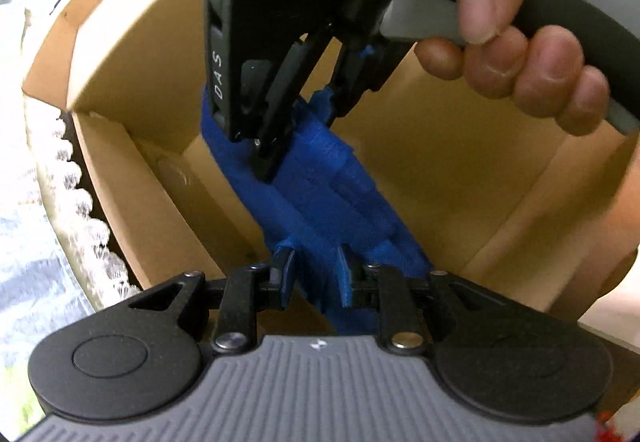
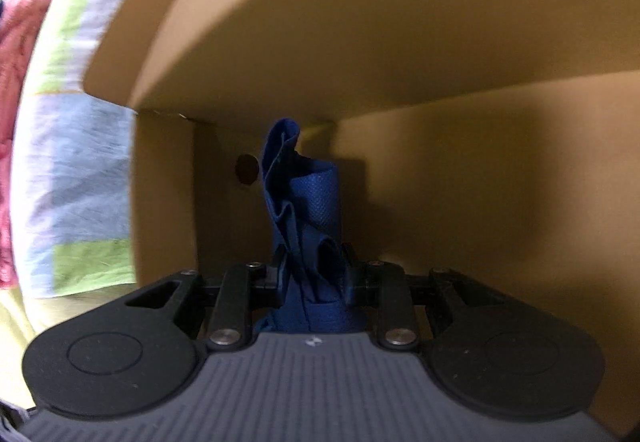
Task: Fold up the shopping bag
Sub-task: 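Lower the bag into the cardboard box and open the right gripper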
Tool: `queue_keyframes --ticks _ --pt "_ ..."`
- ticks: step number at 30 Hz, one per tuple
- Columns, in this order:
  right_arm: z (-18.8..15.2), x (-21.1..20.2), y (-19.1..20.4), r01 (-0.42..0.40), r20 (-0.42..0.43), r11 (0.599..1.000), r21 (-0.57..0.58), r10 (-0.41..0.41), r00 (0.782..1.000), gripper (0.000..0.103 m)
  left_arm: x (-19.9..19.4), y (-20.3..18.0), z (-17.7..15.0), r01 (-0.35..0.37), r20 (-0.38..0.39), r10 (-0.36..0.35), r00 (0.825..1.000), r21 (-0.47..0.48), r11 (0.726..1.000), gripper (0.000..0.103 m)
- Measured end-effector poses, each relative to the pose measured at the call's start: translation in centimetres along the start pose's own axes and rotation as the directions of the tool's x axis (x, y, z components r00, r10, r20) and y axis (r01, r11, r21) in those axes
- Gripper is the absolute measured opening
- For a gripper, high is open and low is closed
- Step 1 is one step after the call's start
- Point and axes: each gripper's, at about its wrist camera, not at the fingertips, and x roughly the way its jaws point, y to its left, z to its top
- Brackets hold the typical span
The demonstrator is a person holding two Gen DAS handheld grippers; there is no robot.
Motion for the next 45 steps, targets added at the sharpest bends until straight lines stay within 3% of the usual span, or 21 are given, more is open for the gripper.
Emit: queue_keyframes --ticks 6,16,20,24,29,34,37,40,43,45 --pt "-0.2 2.0 0.4 0.006 -0.003 1.000 -0.003 -0.006 1.000 0.023 0.3 -0.7 -0.1 -0.082 -0.007 0.081 0.997 -0.041 0.996 0.025" --pt "-1.1 3.9 2.2 -0.025 0.019 0.999 -0.045 0.026 0.999 0.023 -3.4 -1.2 -3.1 -0.079 0.059 0.094 0.994 -0.222 0.972 0.027" --pt "-1.7 4.5 2.9 -0.021 0.032 0.998 -0.061 0.023 0.999 0.024 -3.8 -1.0 -3.2 -0.090 0.069 0.110 0.992 -0.247 0.965 0.027" --pt "-2.3 4.9 4.5 0.025 0.042 0.993 -0.116 -0.021 0.999 0.028 -4.4 -1.4 -3.5 -0.074 0.095 0.106 0.990 -0.292 0.953 0.027" --pt "-3.2 5.3 7.7 0.147 0.071 0.959 -0.243 -0.133 0.989 0.046 -5.7 -1.1 -3.3 -0.066 0.120 0.109 0.987 -0.319 0.945 0.028" --pt "-4.3 5.7 10.4 0.222 0.085 0.918 -0.328 -0.206 0.975 0.047 -7.3 -1.5 -4.2 -0.082 0.120 0.125 0.985 -0.316 0.945 0.028" --pt "-5.1 5.5 11.5 0.249 0.105 0.908 -0.337 -0.227 0.968 0.054 -8.6 -1.0 -4.7 -0.084 0.129 0.132 0.983 -0.326 0.942 0.028" --pt "-5.9 4.9 12.2 0.271 0.120 0.907 -0.323 -0.245 0.962 0.054 -10.9 -2.3 -5.9 -0.088 0.133 0.140 0.981 -0.339 0.937 0.028" --pt "-6.9 4.0 12.3 0.258 0.112 0.921 -0.291 -0.235 0.966 0.040 -11.7 -2.4 -6.4 -0.078 0.140 0.137 0.981 -0.361 0.929 0.028" --pt "-7.5 3.1 12.4 0.242 0.121 0.929 -0.281 -0.216 0.969 0.039 -12.2 -2.2 -6.7 -0.063 0.147 0.128 0.981 -0.381 0.922 0.030"
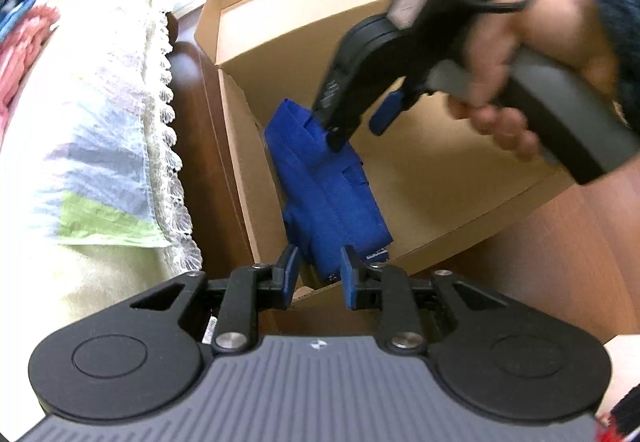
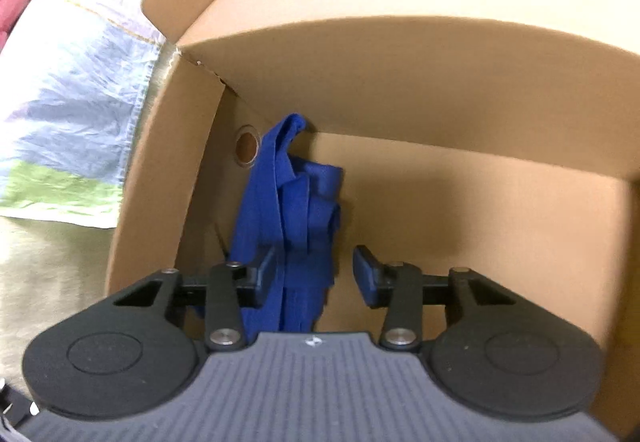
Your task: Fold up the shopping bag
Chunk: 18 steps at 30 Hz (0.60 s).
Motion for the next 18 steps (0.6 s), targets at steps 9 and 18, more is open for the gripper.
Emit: queue_keyframes --ticks 9,18 --pt "-1.0 -7.2 -6.5 -0.013 0.038 1.000 -0.020 0.014 0.999 0.039 -1.9 1.5 -0.6 0.014 0.022 -0.011 1.000 -0.144 0.989 0.056" --pt "-5.7 -14.4 -8.5 -0.008 0.067 0.999 -0.044 0.011 0.998 0.056 -4.7 2.3 -2.2 0.052 0.051 -0.036 0.998 -0.361 0.931 0.072"
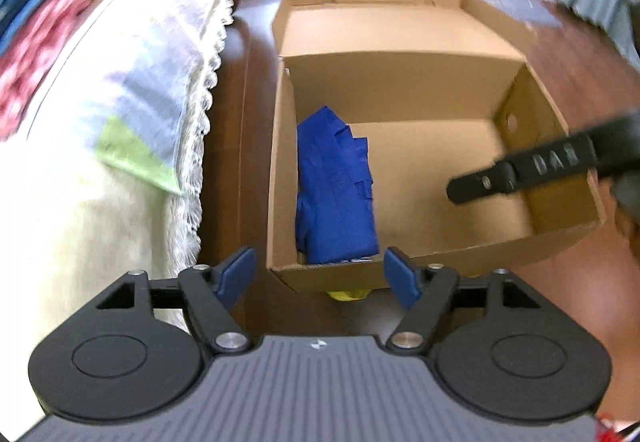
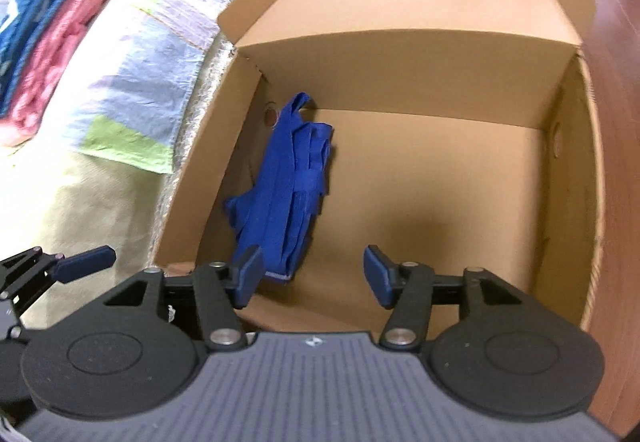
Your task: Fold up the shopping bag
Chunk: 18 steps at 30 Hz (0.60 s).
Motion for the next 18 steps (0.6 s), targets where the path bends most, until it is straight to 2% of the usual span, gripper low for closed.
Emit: queue_keyframes --ticks 4,6,7,9,12,18 --pt "-1.3 -2.5 0.8 0.019 0.040 0.999 -0.045 -0.017 0.999 0.069 -1.5 0.0 -0.5 0.016 0.011 -0.015 1.000 -0.075 0.997 0.074" --pt "-1.8 -3.6 1.3 0.039 0.066 0.997 -0.071 -0.034 0.997 0.075 -2.4 -0.8 -0.6 -0.008 0.022 0.009 1.000 -0.053 0.999 0.075" --pt "-2.0 -4.1 1.5 0.051 0.079 0.995 -0.082 -0.045 0.996 0.081 -2.9 -1.3 -0.5 -0.025 0.034 0.026 0.999 -0.033 0.999 0.075" --pt "-2.3 -5.3 1.8 0.065 0.111 0.992 -0.107 -0.053 0.992 0.083 -4.1 -2.4 -0.5 -0.057 0.068 0.057 0.996 0.003 0.998 0.079" --pt "-3.0 -7.3 2.3 0.098 0.165 0.983 -0.153 -0.073 0.984 0.090 -5.5 -3.7 -0.8 -0.050 0.115 0.048 0.992 0.012 0.999 0.083" --pt "-4.0 -11.0 3.0 0.190 0.286 0.957 -0.221 -0.122 0.951 0.096 -7.2 -4.2 -1.2 -0.006 0.174 0.023 0.984 -0.099 0.995 0.089"
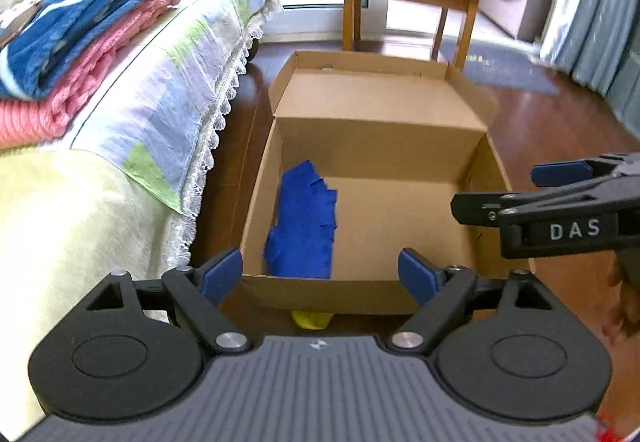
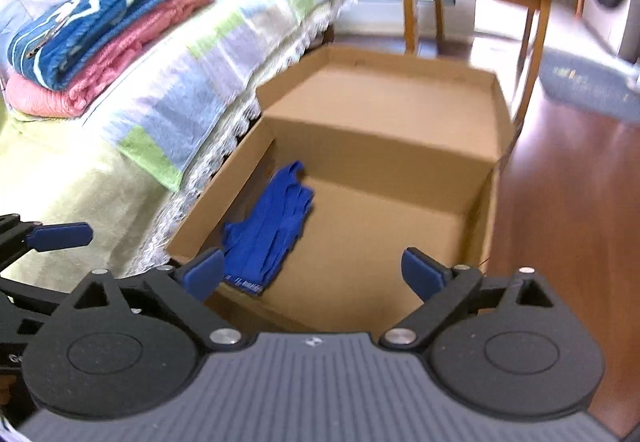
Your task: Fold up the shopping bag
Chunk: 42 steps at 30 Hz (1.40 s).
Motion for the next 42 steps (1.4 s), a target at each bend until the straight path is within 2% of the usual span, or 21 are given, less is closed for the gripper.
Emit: queue_keyframes --ticks 3,7,10,16,23,29,31,35,40,42 --pt "0.3 -1.2 0.1 0.018 0.032 1.000 -0.026 -0.017 0.999 0.101 0.0 0.5 -0.7 0.003 -0.003 -0.003 1.000 -0.066 0.998 0.091" --pt "0.9 -1.8 0.2 0.033 0.008 0.998 -0.048 -0.033 0.999 0.101 -0.2 0.7 -1.3 -0.082 0.004 0.082 0.997 -0.047 0.995 0.091" --pt "0.8 -1.8 0.5 0.068 0.019 0.995 -0.073 -0.066 0.998 0.101 -0.6 1.1 -1.5 -0.101 0.031 0.103 0.994 -0.057 0.993 0.091" --pt "0.1 -2.2 1.7 0.070 0.028 0.987 -0.144 -0.067 0.997 0.102 -0.7 1.6 -1.7 -0.147 0.047 0.150 0.988 -0.066 0.987 0.091" --pt "-0.2 -4.2 2.3 0.048 0.085 0.989 -0.141 -0.036 0.996 0.102 -1.3 2.3 -1.0 -0.171 0.044 0.180 0.983 -0.159 0.972 0.092" --pt "0.0 -6.4 2.3 0.071 0.101 0.988 -0.134 -0.057 0.993 0.102 -1.9 1.1 -0.5 -0.192 0.053 0.200 0.978 -0.133 0.972 0.092" --pt "-0.2 -7.2 2.5 0.095 0.120 0.984 -0.154 -0.077 0.990 0.102 -2.1 0.6 -0.4 -0.177 0.053 0.186 0.981 -0.139 0.974 0.092" --pt "-0.6 -8.4 3.1 0.182 0.174 0.964 -0.193 -0.149 0.973 0.102 -2.2 -0.3 -0.4 -0.155 0.052 0.164 0.985 -0.146 0.977 0.092" --pt "-1.4 -9.0 2.8 0.247 0.220 0.951 -0.187 -0.205 0.954 0.102 -1.6 -1.4 -0.2 -0.187 0.062 0.191 0.980 -0.072 0.980 0.092" --pt "-0.8 -8.4 2.2 0.222 0.183 0.958 -0.183 -0.189 0.965 0.102 -1.2 -1.2 -0.3 -0.198 0.050 0.201 0.978 -0.065 0.978 0.092"
